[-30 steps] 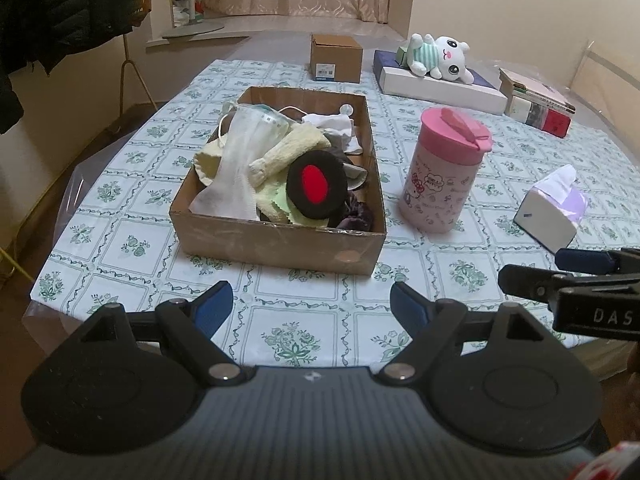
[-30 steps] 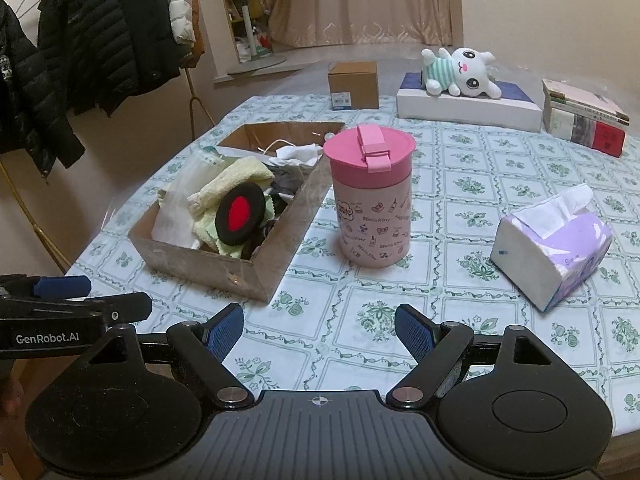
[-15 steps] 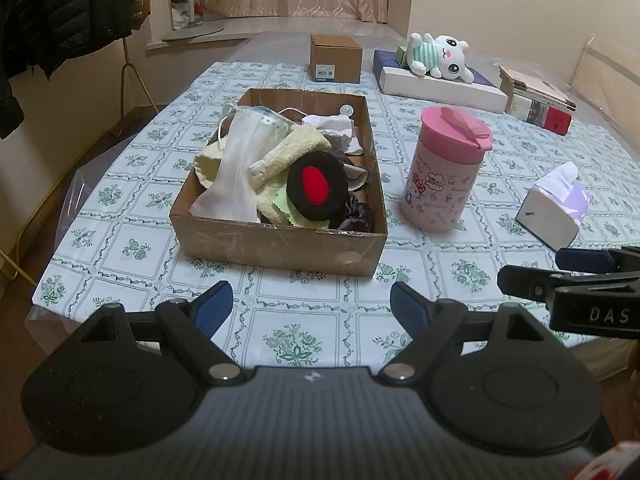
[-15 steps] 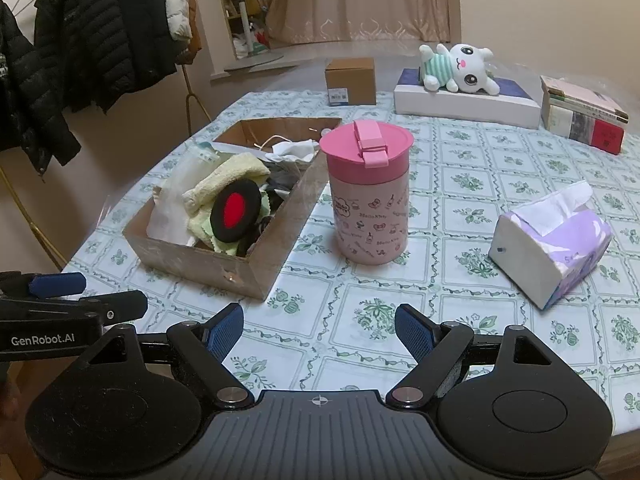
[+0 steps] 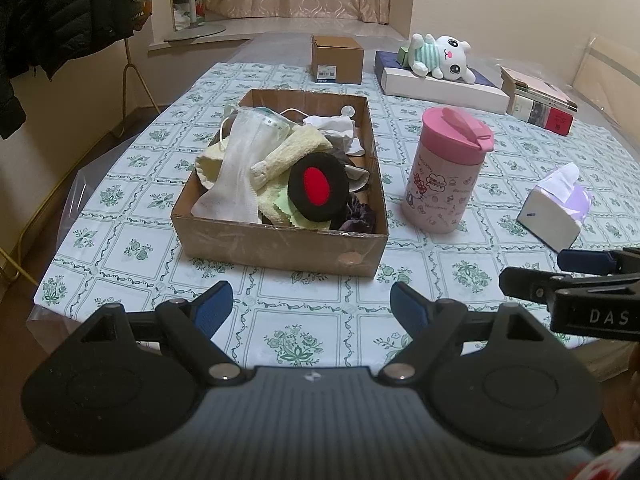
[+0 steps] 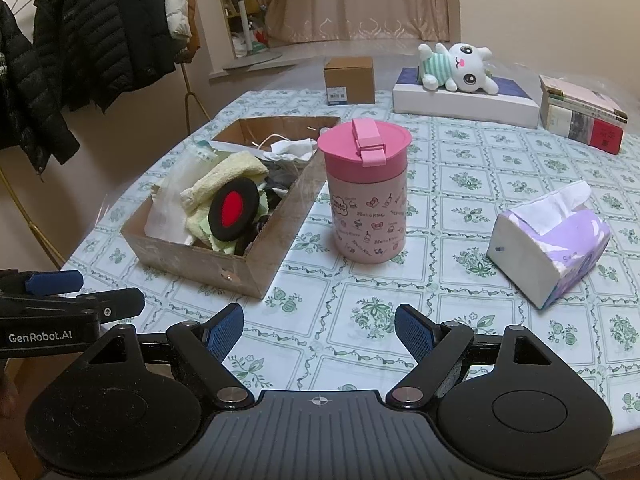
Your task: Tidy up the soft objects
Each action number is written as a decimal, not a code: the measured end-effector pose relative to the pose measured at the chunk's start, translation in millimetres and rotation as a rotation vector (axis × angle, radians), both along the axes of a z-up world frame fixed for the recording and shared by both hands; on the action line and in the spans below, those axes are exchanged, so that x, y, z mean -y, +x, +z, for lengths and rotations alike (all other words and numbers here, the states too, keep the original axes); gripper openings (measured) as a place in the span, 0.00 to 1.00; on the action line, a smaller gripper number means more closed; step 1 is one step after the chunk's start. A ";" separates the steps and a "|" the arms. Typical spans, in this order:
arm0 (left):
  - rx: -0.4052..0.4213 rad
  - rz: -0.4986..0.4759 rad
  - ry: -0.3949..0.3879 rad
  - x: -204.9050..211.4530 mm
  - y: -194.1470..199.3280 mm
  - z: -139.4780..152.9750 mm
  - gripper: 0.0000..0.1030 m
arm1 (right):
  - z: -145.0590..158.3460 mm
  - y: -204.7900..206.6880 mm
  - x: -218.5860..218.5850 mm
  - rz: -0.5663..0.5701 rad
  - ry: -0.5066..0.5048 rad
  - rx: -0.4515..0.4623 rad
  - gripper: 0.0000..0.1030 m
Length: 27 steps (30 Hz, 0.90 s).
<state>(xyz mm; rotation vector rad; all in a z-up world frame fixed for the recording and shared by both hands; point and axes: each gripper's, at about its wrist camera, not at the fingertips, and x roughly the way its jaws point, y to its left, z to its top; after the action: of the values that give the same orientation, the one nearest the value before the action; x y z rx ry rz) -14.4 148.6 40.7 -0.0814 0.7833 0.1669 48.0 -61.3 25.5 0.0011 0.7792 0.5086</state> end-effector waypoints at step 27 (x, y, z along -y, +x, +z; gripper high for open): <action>0.003 -0.003 0.001 1.7 0.3 1.6 0.82 | -0.1 1.2 3.2 -0.005 0.001 -0.001 0.80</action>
<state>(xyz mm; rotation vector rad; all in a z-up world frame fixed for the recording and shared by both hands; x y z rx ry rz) -14.0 146.9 42.3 -0.0792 0.7804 0.1645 49.2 -64.6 25.5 0.0038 0.7797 0.5044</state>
